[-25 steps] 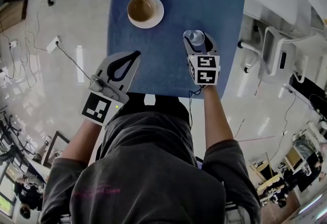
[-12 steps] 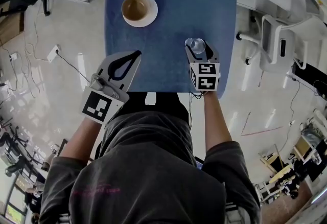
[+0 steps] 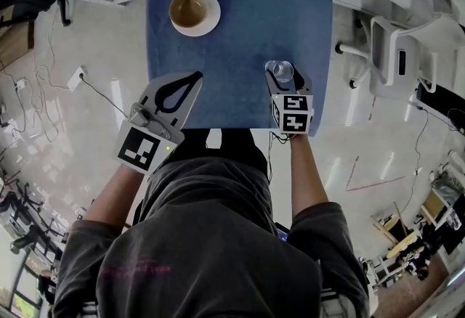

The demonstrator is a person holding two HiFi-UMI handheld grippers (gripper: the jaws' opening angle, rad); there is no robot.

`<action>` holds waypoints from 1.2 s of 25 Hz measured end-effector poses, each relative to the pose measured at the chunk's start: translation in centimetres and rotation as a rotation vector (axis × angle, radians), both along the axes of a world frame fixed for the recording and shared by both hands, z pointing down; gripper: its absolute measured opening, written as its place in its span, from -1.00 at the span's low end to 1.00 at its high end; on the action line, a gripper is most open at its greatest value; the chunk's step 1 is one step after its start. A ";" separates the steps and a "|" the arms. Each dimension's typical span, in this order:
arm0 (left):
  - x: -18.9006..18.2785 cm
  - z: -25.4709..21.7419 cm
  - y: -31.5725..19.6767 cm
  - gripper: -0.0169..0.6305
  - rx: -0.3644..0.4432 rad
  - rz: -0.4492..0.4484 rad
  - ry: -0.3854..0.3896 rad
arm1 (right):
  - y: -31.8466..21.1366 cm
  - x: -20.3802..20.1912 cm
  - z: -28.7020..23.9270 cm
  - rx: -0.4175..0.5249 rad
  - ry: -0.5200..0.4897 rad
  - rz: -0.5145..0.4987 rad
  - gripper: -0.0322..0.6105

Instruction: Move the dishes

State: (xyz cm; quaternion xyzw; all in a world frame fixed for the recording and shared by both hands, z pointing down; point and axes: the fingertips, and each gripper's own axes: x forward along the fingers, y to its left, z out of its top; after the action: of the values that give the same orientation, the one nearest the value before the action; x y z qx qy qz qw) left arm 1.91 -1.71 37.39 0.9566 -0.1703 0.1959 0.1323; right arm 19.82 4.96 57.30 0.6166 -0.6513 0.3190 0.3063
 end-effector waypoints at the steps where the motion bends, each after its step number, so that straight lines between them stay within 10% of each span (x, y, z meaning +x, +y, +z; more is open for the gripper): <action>1: 0.1 0.0 0.1 -0.94 0.001 0.004 0.000 | 0.1 0.0 0.0 -0.002 0.002 0.001 -0.02; 30: 1.5 -0.3 2.1 -0.94 0.024 0.042 -0.012 | 1.7 0.3 0.9 0.006 -0.019 -0.002 -0.02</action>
State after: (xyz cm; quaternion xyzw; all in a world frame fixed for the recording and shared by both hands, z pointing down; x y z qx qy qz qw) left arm 3.41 0.39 37.09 0.9603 -0.1532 0.2023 0.1156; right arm 20.09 6.62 58.18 0.6138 -0.6557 0.3227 0.2988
